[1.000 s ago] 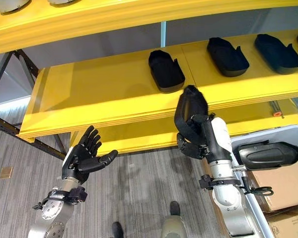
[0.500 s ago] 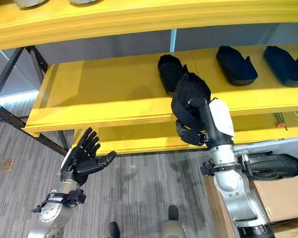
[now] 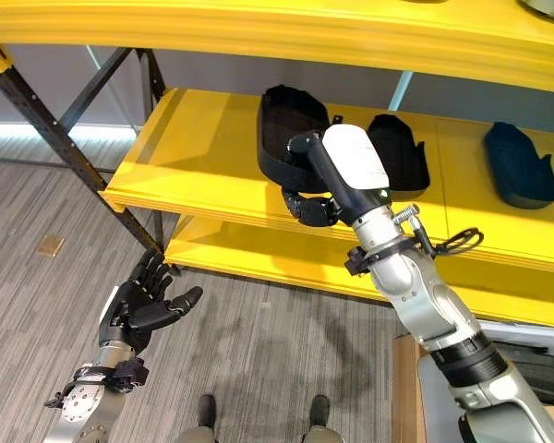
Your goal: Move parts from the plastic box to the shelf.
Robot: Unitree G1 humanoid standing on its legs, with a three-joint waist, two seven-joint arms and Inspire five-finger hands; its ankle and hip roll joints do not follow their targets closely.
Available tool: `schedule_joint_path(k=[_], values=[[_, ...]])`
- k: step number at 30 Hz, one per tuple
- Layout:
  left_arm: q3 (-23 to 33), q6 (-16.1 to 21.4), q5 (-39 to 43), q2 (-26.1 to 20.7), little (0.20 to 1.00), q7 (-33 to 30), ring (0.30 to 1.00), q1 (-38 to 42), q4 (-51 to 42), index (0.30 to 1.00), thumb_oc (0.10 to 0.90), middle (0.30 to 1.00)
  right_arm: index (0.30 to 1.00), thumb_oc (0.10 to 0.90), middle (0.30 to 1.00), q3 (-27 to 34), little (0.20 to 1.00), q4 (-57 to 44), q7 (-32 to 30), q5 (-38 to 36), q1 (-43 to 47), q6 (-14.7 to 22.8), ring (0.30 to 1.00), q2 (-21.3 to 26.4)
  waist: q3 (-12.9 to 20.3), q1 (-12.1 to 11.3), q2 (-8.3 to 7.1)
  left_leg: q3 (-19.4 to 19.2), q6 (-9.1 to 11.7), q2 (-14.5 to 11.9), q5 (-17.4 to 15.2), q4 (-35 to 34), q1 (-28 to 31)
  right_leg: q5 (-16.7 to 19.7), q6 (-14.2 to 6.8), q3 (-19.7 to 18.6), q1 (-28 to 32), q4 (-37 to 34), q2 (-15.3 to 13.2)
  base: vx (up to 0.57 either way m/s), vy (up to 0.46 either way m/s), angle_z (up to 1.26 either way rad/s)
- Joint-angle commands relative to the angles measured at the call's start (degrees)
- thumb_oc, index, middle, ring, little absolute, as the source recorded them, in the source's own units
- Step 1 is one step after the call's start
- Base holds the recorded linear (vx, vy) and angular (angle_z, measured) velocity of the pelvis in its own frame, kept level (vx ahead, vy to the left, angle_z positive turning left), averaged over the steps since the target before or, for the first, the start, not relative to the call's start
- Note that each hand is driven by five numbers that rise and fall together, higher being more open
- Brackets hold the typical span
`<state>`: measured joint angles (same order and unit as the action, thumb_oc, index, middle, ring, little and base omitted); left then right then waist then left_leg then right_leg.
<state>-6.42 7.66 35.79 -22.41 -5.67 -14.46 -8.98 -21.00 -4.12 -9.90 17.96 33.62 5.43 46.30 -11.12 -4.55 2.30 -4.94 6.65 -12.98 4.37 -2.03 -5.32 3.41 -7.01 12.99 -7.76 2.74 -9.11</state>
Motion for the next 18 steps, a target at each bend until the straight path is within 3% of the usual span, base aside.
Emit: schedule_joint_path(k=[1,7,18], values=[[3.3,6.8,1.9,-6.1,1.0,0.6,1.0,3.2,-7.7,1.0,0.9,1.0,0.3,0.4,0.3,-0.9,0.3,-0.8,-3.5,0.9,17.9,0.9,0.3,4.0,-1.0,-0.8,-2.42,-2.3,2.2,-2.5,2.2,1.2,2.0,-3.3,-0.1,0.7,-1.3,4.9,-1.1,-0.06,-0.024,0.17],[3.1,7.5,3.7,-7.7,1.0,0.6,1.0,4.0,-9.1,1.0,0.9,1.0,0.3,0.4,0.3,-8.1,0.3,7.5,-4.1,0.4,29.7,-0.8,0.3,8.4,-3.1,-2.2,-0.81,-0.5,2.5,-2.2,3.7,2.4,-3.8,-4.1,0.3,1.9,-7.0,9.0,-2.1,-0.06,-0.02,0.11],[2.5,8.6,5.6,-7.6,1.0,0.3,1.0,2.7,-10.4,1.0,0.9,1.0,0.3,0.4,0.3,-18.4,0.3,24.9,-6.3,-0.3,43.1,-2.7,0.3,11.2,-4.9,-4.0,1.1,0.2,2.5,-1.8,5.7,-0.2,-6.6,-4.5,0.2,1.9,-13.3,12.4,-2.1,-0.01,-0.008,0.06]])
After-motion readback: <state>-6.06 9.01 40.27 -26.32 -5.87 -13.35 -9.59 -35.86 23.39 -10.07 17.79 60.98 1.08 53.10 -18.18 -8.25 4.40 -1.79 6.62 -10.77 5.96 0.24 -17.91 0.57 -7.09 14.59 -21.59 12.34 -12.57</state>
